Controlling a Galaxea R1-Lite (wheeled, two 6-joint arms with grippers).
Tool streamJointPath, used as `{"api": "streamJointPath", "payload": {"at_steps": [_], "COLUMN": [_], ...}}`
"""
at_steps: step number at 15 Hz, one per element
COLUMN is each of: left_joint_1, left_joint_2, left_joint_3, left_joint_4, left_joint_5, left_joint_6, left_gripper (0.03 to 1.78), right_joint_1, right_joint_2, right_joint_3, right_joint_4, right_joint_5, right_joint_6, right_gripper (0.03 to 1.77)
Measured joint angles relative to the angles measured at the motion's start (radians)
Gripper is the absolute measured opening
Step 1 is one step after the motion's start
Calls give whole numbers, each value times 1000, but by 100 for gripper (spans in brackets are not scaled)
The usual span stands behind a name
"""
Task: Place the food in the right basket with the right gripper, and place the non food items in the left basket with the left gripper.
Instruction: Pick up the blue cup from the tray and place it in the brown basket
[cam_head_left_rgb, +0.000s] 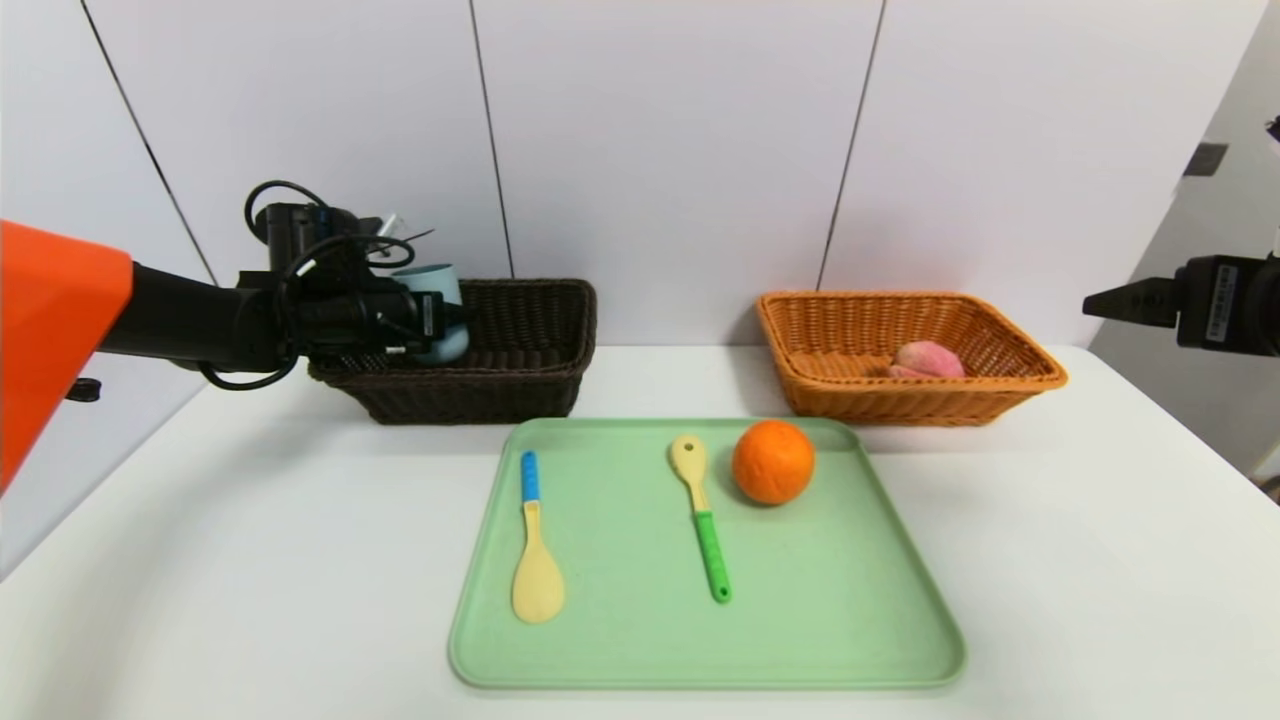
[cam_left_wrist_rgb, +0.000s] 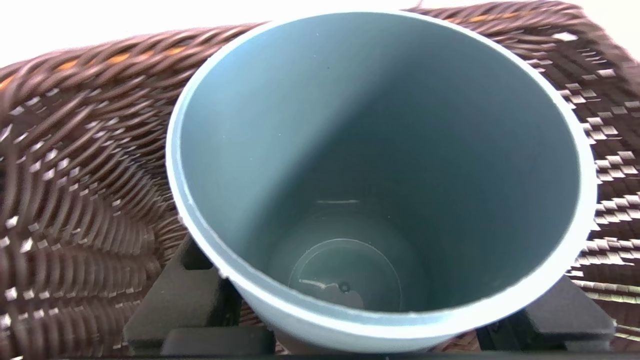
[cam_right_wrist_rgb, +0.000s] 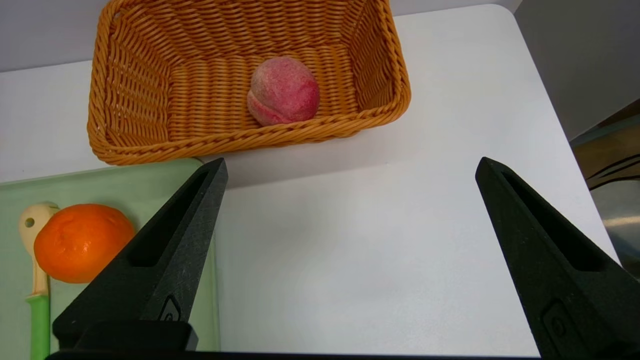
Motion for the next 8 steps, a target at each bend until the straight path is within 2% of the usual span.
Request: {"api": "streamJointPath", "payload": {"at_steps": [1,4,8], "left_joint_1": [-1,0,-1], "left_joint_2": [4,11,10], "left_joint_3": [0,0,0], "left_joint_4": [0,-1,-2], "left_joint_5": [3,6,7], "left_joint_6": [0,0,0], "left_gripper": [117,135,149], "right_joint_1": [-1,-1,0], "right_joint_2": [0,0,0], "right_joint_3": [0,1,1], "right_joint_4": [0,0,0], "right_joint_5": [0,0,0], "right_joint_6": [0,0,0], "right_gripper": [171,171,171]}}
